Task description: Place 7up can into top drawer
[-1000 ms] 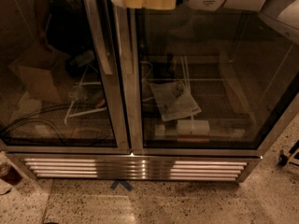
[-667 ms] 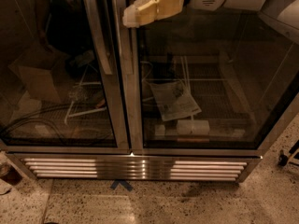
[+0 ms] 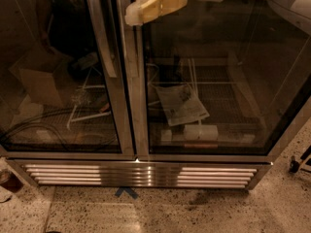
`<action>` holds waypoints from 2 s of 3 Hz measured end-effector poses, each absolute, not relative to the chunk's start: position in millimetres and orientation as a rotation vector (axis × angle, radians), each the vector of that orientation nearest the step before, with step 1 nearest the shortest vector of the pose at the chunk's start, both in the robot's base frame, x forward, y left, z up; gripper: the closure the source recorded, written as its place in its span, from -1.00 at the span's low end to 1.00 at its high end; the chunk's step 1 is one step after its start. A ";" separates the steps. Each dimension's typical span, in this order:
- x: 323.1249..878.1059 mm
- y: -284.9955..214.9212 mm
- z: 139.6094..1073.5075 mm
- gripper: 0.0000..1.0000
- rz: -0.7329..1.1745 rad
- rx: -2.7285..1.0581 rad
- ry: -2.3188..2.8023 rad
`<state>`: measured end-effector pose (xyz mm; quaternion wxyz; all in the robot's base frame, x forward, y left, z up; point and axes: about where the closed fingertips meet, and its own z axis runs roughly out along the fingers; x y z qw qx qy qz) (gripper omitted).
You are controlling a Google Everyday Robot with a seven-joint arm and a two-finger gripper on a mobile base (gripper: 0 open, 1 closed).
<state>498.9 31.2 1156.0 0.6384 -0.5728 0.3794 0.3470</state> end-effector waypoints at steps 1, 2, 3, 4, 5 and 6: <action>498.9 31.2 1156.0 -1.00 0.792 -1.307 0.866; 493.9 23.9 1158.2 -1.00 0.757 -1.318 0.860; 489.5 12.8 1162.5 -1.00 0.722 -1.338 0.880; 475.1 3.0 1174.8 -1.00 0.660 -1.422 0.888; 459.1 -2.9 1187.0 -1.00 0.573 -1.540 0.860; 457.2 -2.0 1187.8 -1.00 0.539 -1.560 0.819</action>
Offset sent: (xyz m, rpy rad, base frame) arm 0.0003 -0.0141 -0.0083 0.0040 0.0408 -0.0278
